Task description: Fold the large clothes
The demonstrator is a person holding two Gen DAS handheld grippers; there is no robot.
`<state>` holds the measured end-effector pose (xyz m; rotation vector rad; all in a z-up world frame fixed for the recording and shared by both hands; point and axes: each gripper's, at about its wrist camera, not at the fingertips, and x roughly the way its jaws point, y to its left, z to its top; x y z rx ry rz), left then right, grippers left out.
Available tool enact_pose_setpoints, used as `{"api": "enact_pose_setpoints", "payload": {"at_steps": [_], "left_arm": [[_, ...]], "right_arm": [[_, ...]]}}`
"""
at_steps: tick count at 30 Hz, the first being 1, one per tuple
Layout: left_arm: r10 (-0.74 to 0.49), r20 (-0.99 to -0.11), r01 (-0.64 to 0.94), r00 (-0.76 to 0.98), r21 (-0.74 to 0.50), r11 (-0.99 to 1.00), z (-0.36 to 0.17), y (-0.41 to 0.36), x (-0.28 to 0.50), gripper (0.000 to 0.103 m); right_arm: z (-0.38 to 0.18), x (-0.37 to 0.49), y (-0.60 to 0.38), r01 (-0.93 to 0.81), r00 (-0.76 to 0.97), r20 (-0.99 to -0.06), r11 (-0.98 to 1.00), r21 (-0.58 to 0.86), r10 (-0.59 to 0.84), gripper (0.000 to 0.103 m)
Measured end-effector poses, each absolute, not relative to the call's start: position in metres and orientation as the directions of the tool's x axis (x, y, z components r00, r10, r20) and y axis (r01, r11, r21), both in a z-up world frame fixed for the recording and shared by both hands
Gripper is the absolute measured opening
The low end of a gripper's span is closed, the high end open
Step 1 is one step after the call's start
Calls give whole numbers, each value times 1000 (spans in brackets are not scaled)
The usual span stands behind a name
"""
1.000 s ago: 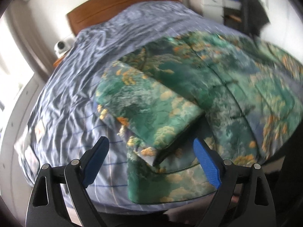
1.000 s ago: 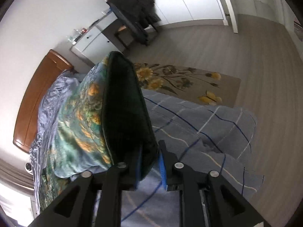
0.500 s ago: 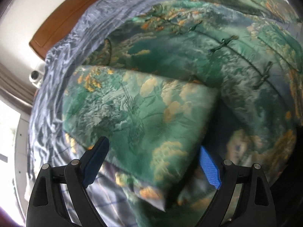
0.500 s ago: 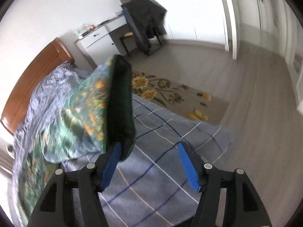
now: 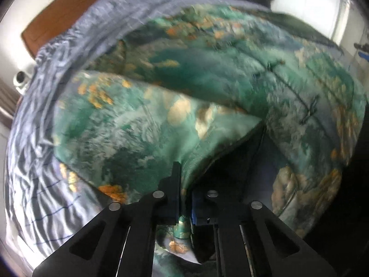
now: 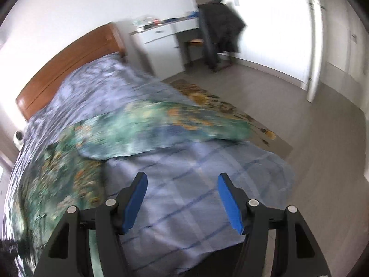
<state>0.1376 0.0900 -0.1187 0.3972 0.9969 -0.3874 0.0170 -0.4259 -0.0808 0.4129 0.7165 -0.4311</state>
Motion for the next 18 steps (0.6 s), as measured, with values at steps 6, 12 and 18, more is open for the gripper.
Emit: {"api": "enact_pose_setpoints", "payload": {"at_steps": [6,12,18], "left_arm": [[-161,-760,307,630,53,950,-56,147,118,4],[-88,-677,53,730,-72,996,-12,242,116,4],[77,-644,-266,761,-201,943,-10,343,108,4]], "right_arm": [[-63,37,-376,371,727,-671,906,206,-145,65],[-52,42,-349,303,748,-655,932,197,-105,65],[-46,41,-338,274,757,-648,941,197,-85,64]]}}
